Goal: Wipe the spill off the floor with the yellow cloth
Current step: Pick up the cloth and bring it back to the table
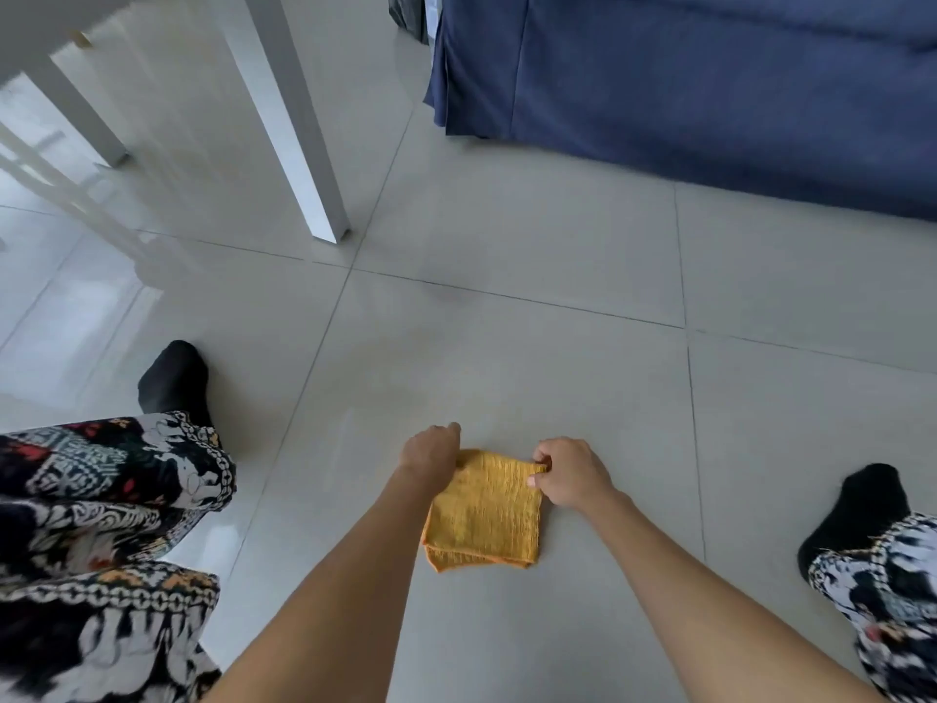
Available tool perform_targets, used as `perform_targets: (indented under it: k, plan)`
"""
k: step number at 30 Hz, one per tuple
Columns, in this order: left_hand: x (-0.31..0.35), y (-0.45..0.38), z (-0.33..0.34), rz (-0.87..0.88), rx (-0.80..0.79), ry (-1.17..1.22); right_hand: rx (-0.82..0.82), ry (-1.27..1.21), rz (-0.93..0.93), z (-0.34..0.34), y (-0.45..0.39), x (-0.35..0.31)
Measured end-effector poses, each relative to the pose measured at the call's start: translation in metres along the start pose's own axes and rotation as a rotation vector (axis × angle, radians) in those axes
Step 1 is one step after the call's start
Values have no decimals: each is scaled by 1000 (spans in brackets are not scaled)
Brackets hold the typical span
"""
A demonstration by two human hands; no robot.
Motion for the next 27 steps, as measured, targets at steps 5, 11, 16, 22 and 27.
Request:
perform_targets:
  k: [5,11,16,22,27]
  plan:
    - [10,16,-26,5,-33,-15,33,3,41,-26,21,-5]
    - [39,37,-78,13,-18,-68,209,4,53,-78,45,-18]
    - [63,52,-136,44,119,-34,367,11,32,-132,64,-33]
    - [80,73,-199,173,285,13,494,34,11,-196,79,-53]
    - [84,93,-247,201,371,76,602,49,-31,-246,93,-78]
Point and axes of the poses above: each hand's wrist, its own y-axis away from the middle knuckle, its own z-axis out of the palm, x = y × z, the point moved 1 cm from there along -y, towards the middle knuckle, and after that the axes turned 13 degrees about y, right-handed, at the moved point
